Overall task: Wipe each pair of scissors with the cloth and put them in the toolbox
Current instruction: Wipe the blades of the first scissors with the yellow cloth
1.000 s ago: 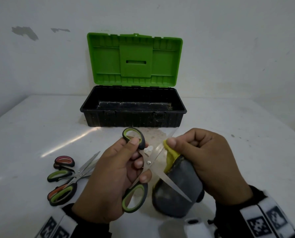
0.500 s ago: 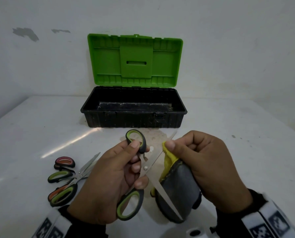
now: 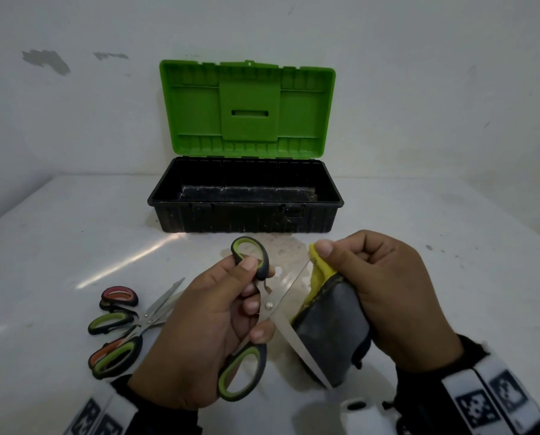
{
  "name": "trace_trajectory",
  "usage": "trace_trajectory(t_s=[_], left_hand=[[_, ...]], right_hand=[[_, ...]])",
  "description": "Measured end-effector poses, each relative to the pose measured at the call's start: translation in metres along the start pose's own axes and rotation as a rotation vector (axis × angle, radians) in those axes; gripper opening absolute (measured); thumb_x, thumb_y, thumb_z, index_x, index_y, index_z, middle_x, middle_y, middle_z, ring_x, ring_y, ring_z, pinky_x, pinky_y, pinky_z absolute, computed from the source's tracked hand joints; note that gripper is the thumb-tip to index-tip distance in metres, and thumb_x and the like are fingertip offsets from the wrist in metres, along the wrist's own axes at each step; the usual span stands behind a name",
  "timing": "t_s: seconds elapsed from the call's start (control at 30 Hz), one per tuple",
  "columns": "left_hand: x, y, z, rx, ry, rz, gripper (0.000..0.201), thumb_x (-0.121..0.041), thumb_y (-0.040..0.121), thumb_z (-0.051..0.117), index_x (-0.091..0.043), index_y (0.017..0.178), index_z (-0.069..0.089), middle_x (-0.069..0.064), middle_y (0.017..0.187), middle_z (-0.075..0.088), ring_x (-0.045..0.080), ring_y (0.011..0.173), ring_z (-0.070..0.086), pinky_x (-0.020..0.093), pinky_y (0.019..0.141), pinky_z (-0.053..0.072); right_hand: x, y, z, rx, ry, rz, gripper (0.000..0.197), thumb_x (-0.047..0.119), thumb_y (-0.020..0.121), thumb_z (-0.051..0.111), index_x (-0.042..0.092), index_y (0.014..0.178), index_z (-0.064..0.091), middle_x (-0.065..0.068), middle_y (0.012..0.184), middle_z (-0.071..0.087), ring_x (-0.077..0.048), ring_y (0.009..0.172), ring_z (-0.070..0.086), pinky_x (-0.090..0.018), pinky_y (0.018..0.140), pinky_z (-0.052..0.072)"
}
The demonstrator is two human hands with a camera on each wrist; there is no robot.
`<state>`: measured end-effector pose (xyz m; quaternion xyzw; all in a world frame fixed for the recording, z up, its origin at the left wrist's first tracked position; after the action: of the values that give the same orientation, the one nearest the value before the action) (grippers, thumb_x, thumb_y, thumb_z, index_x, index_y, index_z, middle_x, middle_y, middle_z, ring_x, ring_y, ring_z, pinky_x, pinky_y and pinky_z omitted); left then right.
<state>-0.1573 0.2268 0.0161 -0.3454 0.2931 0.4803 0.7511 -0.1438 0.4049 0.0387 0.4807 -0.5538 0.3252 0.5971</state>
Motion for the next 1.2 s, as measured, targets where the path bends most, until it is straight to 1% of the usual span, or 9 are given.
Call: trace_trajectory(t_s=[0.17, 0.27, 0.37, 0.53, 0.67, 0.87, 0.97, 1.07, 1.2], left_hand=[[0.0, -0.001, -0.002, -0.008, 0.008, -0.001, 0.026, -0.022, 0.079, 0.06, 0.001, 0.087, 0.069, 0.001, 0.059, 0.041, 0.008, 0.045, 0.041, 0.022, 0.034, 0.033], [0.0, -0.002, -0.001, -0.004, 0.011, 0.001, 0.024, -0.022, 0.081, 0.059, 0.0, 0.083, 0.07, 0.001, 0.058, 0.041, 0.008, 0.045, 0.041, 0.022, 0.034, 0.034], [0.0, -0.001, 0.0, 0.0, 0.011, -0.002, 0.024, -0.021, 0.084, 0.058, -0.001, 0.083, 0.071, 0.001, 0.058, 0.041, 0.008, 0.044, 0.041, 0.022, 0.034, 0.035], [0.0, -0.001, -0.001, 0.012, 0.036, 0.015, 0.026, -0.022, 0.083, 0.058, 0.001, 0.09, 0.066, 0.0, 0.058, 0.041, 0.008, 0.045, 0.041, 0.022, 0.034, 0.034], [0.002, 0.0, 0.0, 0.03, 0.05, 0.023, 0.025, -0.021, 0.083, 0.057, 0.001, 0.09, 0.066, 0.0, 0.057, 0.04, 0.007, 0.044, 0.041, 0.022, 0.034, 0.034], [0.002, -0.001, -0.002, 0.025, 0.129, 0.033, 0.023, -0.018, 0.093, 0.054, 0.002, 0.095, 0.066, 0.002, 0.059, 0.038, 0.01, 0.046, 0.041, 0.026, 0.037, 0.037], [0.0, -0.001, -0.003, 0.034, 0.204, 0.043, 0.024, -0.014, 0.098, 0.05, -0.003, 0.087, 0.068, 0.005, 0.059, 0.037, 0.015, 0.048, 0.043, 0.031, 0.044, 0.046], [-0.001, -0.001, 0.0, 0.086, 0.349, 0.058, 0.032, -0.014, 0.1, 0.048, -0.012, 0.077, 0.07, 0.008, 0.061, 0.041, 0.018, 0.05, 0.049, 0.041, 0.054, 0.054], [0.004, 0.001, 0.003, 0.103, 0.512, 0.043, 0.024, -0.019, 0.102, 0.047, -0.003, 0.096, 0.064, 0.003, 0.059, 0.05, 0.02, 0.05, 0.063, 0.066, 0.085, 0.053]], right_hand=[[0.0, -0.011, 0.009, 0.09, -0.03, 0.016, 0.031, 0.038, 0.065, 0.081, 0.009, 0.069, 0.072, -0.017, 0.063, 0.067, -0.021, 0.055, 0.056, -0.031, 0.053, 0.049], [-0.001, -0.004, 0.004, 0.041, -0.003, 0.025, 0.029, 0.035, 0.067, 0.081, 0.007, 0.068, 0.072, -0.027, 0.07, 0.066, -0.024, 0.057, 0.056, -0.034, 0.056, 0.05], [-0.003, 0.0, 0.001, 0.004, -0.002, 0.025, 0.031, 0.038, 0.068, 0.079, 0.008, 0.068, 0.071, -0.027, 0.071, 0.066, -0.022, 0.058, 0.056, -0.031, 0.055, 0.05], [-0.003, -0.014, 0.011, 0.114, -0.036, 0.051, 0.033, 0.041, 0.064, 0.079, 0.009, 0.068, 0.072, -0.025, 0.067, 0.065, -0.024, 0.057, 0.055, -0.035, 0.057, 0.049], [-0.004, -0.003, 0.001, 0.032, -0.018, 0.045, 0.031, 0.037, 0.066, 0.08, 0.007, 0.066, 0.071, -0.027, 0.069, 0.065, -0.02, 0.056, 0.054, -0.031, 0.054, 0.048], [-0.017, 0.022, -0.028, -0.09, -0.031, 0.065, 0.033, 0.041, 0.07, 0.076, 0.009, 0.066, 0.067, -0.007, 0.062, 0.065, -0.015, 0.057, 0.059, -0.031, 0.057, 0.051], [-0.022, 0.028, -0.042, -0.133, -0.099, 0.036, 0.035, 0.044, 0.073, 0.074, 0.011, 0.069, 0.066, -0.012, 0.066, 0.066, -0.016, 0.059, 0.058, -0.032, 0.059, 0.051], [-0.016, 0.034, -0.053, -0.194, -0.243, -0.087, 0.028, 0.037, 0.088, 0.067, 0.01, 0.079, 0.064, -0.015, 0.074, 0.068, -0.01, 0.056, 0.056, -0.021, 0.052, 0.047], [0.004, 0.034, -0.042, -0.079, -0.332, -0.276, 0.013, 0.029, 0.094, 0.06, 0.02, 0.084, 0.058, -0.003, 0.071, 0.063, -0.003, 0.06, 0.054, -0.011, 0.053, 0.041]])
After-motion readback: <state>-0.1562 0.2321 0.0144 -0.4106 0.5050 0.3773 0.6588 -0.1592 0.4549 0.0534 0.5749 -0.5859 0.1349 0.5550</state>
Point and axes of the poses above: each hand's wrist, its own y-axis towards the middle knuckle, its own z-axis out of the palm, x = y × z, the point moved 4 cm from there along y, towards the middle knuckle
